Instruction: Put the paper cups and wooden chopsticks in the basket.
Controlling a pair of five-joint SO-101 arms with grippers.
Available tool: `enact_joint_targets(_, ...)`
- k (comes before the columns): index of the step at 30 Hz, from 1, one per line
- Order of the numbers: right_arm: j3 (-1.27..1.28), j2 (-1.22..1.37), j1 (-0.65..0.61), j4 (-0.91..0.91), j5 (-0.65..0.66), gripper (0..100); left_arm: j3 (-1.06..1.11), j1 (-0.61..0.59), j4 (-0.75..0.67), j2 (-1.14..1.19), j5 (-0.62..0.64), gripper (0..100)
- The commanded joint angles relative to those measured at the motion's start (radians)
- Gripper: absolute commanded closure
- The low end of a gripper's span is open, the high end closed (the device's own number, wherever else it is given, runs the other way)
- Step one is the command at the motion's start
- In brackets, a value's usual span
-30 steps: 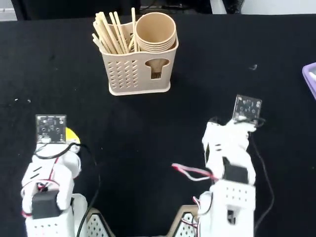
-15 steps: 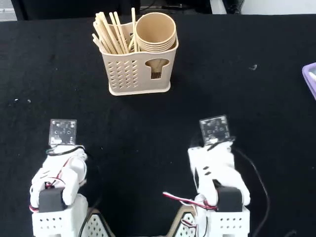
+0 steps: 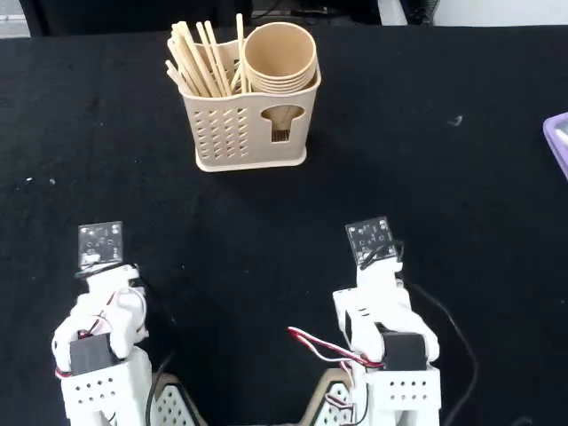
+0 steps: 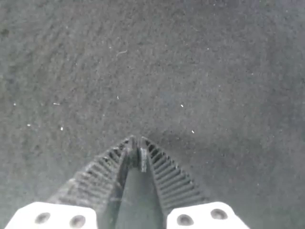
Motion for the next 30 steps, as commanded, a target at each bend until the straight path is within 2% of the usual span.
enact_joint_targets(1, -0.002, -0.094, -0.015, 0.006, 0.009, 98.6, 0.024, -0.047, -0.002, -0.002, -0.003, 97)
enact_joint_targets(6, -0.002, -0.094, -0.015, 0.008, 0.011, 98.6, 0.024, -0.041, -0.002, -0.005, -0.003, 97)
enact_joint_targets(14, -0.002, -0.094, -0.012, 0.008, 0.009, 98.6, 0.024, 0.213, -0.002, -0.008, -0.003, 97)
enact_joint_targets(20, -0.001, -0.094, 0.000, 0.008, 0.011, 98.6, 0.024, 0.228, -0.002, -0.009, -0.003, 97)
enact_joint_targets(25, -0.001, -0.096, 0.164, 0.008, 0.009, 98.6, 0.024, 0.226, -0.002, -0.009, -0.003, 97)
enact_joint_targets(30, -0.001, -0.096, 0.078, 0.008, 0.011, 98.6, 0.024, 0.231, -0.002, -0.009, -0.003, 97)
